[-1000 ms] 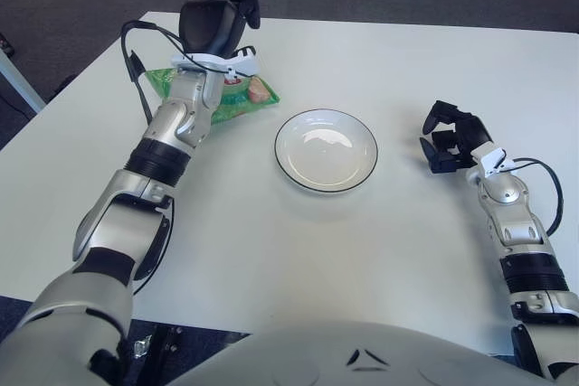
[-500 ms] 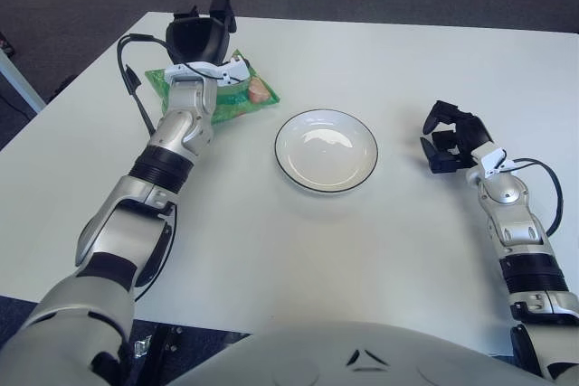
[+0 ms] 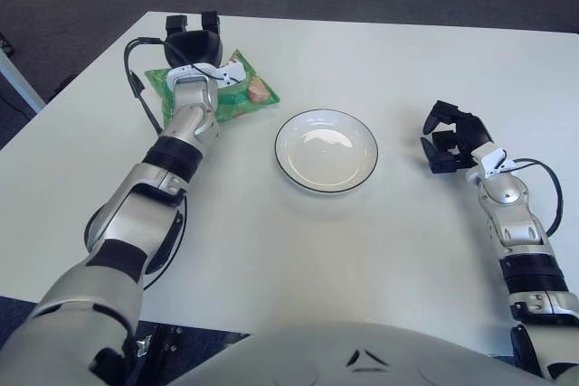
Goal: Put the snack into the plate.
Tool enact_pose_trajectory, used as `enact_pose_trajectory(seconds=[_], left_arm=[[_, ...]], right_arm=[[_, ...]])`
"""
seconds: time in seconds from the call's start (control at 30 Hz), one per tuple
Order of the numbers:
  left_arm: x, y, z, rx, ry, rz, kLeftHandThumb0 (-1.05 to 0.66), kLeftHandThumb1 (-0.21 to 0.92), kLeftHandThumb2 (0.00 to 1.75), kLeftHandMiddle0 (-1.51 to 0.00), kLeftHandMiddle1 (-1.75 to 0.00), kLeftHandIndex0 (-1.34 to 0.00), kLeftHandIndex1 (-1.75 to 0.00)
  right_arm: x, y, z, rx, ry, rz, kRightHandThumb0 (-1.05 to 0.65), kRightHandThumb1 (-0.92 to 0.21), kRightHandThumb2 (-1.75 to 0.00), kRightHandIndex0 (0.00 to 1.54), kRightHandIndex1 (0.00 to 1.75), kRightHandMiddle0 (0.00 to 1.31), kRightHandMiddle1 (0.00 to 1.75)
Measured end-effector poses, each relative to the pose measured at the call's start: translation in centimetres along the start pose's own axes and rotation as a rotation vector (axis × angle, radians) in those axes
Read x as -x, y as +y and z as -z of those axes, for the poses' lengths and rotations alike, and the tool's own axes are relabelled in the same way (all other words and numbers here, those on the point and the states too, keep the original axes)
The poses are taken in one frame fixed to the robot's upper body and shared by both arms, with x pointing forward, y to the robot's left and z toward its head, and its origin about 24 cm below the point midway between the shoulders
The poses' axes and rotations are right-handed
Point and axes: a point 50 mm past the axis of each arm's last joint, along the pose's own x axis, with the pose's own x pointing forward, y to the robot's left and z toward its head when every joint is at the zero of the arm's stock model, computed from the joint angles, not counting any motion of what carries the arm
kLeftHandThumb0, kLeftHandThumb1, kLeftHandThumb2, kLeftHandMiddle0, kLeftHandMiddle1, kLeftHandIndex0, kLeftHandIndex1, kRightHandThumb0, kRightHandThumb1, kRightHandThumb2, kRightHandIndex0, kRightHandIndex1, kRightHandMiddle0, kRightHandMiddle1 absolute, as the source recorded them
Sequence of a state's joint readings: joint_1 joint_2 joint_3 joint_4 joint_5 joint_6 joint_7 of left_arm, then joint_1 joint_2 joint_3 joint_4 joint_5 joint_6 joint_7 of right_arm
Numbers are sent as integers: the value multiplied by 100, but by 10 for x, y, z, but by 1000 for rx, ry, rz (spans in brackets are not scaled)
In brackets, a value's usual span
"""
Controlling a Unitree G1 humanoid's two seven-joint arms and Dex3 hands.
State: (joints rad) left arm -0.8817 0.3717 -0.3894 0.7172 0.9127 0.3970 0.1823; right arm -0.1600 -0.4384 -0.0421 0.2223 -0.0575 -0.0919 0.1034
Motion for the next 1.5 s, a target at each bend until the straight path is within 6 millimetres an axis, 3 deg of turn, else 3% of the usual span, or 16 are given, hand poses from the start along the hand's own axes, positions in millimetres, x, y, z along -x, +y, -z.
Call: enact_pose_trajectory(seconds=[0.53,1.23,1.33,1.5], left_arm=[[1,-51,13,-14,27,230,-105,92,71,0,0,0,0],[-5,-49,11,74,-13,483,-105,92,76,0,0,-4,-3],[-6,-47,11,80,-18,503,-105,92,80,0,0,-1,-15],[-7,-46,11,127,-41,537,-105,92,83,0,0,0,-17]], right_arm=[[-1,0,-1,-2,-3,0,-51,-25,-140,128,175,68,175],[2,-2,1,1,4,-4,-52,-23,-143,132,175,69,175],[2,-2,1,1,4,-5,-52,-23,-142,130,175,69,175],[2,-3,1,1,4,-7,-52,-23,-142,130,175,69,175]])
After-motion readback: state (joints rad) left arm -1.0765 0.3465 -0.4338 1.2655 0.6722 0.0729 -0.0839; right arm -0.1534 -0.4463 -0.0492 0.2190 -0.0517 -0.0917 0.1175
